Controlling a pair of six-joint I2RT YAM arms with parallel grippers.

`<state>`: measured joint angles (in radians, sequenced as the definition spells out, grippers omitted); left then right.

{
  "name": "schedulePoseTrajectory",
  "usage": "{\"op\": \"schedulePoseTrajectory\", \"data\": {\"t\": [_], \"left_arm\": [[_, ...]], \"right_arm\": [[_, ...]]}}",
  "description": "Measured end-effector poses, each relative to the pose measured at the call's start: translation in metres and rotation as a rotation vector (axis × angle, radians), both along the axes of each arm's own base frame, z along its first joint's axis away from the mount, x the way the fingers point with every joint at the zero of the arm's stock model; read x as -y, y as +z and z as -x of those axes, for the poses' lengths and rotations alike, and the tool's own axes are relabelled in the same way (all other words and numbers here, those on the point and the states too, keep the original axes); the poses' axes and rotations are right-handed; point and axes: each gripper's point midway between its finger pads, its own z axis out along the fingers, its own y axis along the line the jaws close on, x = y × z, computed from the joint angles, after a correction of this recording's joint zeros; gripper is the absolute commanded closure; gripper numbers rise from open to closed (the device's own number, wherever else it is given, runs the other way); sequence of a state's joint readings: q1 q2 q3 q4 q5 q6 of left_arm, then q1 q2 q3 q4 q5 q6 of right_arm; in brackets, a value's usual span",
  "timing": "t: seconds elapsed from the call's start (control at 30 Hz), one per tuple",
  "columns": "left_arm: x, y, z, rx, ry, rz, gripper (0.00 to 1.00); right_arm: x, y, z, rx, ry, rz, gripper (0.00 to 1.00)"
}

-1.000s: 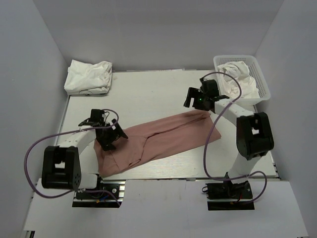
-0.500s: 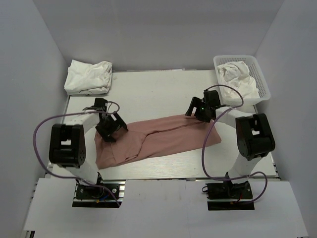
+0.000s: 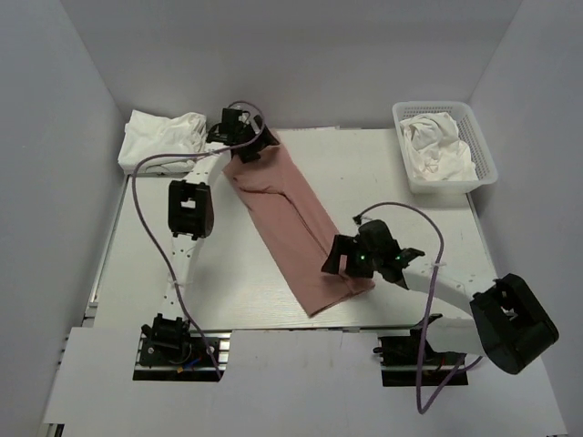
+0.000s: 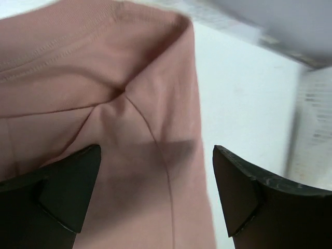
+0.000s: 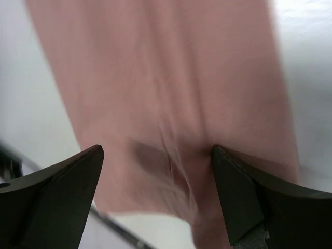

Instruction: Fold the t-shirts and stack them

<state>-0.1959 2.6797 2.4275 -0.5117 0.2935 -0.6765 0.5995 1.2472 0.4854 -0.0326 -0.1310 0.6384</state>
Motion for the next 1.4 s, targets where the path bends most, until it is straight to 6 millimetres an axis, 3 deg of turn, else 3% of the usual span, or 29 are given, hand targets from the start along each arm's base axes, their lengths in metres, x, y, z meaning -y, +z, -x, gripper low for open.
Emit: {"op": "schedulePoseTrajectory", "data": {"t": [0.23,0.33,0.47,0.63,0.83,0.9,1.0,1.1,1.17,1.23,1.33,1.4], "left_arm": [[0.11,0.012,-0.017,0.23,-0.136,0.238,0.0],[0.148,0.014,-0.013,0.301,-0.164,0.28,0.0],[0.175,0.017,-0.005,0.339,-0.157,0.28,0.0],[0.18,0.017,-0.006,0.349,-0.131,0.28,0.0],[0.166,0.027,-0.009,0.343,-0.102,0.238,0.0],[0.159,0.041,-0.006,0.344,-0.109,0.212,0.0],[0.15,0.091,0.006,0.376,-0.129,0.192,0.0],[0.134,0.175,0.048,0.447,-0.179,0.228,0.0],[0.118,0.242,0.099,0.555,-0.242,0.29,0.0],[0.1,0.299,0.155,0.681,-0.296,0.34,0.0],[0.079,0.343,0.242,0.816,-0.386,0.389,0.0],[0.071,0.337,0.289,0.825,-0.443,0.418,0.0]], "right_arm": [[-0.069,0.004,0.104,-0.031,0.523,-0.034,0.1],[-0.08,0.004,0.126,-0.008,0.689,0.001,0.1],[-0.083,0.004,0.15,0.027,0.844,0.048,0.1],[-0.08,0.001,0.165,0.075,0.942,0.12,0.1],[-0.08,0.012,0.146,0.193,0.892,0.246,0.1],[-0.082,0.024,0.134,0.257,0.838,0.268,0.1],[-0.085,0.054,0.119,0.358,0.749,0.229,0.1],[-0.089,0.093,0.108,0.474,0.651,0.119,0.1],[-0.085,0.111,0.098,0.538,0.553,0.053,0.1],[-0.072,0.111,0.093,0.551,0.461,0.02,0.1],[-0.048,0.091,0.09,0.521,0.363,0.02,0.1],[-0.036,0.081,0.092,0.492,0.32,0.019,0.1]]}}
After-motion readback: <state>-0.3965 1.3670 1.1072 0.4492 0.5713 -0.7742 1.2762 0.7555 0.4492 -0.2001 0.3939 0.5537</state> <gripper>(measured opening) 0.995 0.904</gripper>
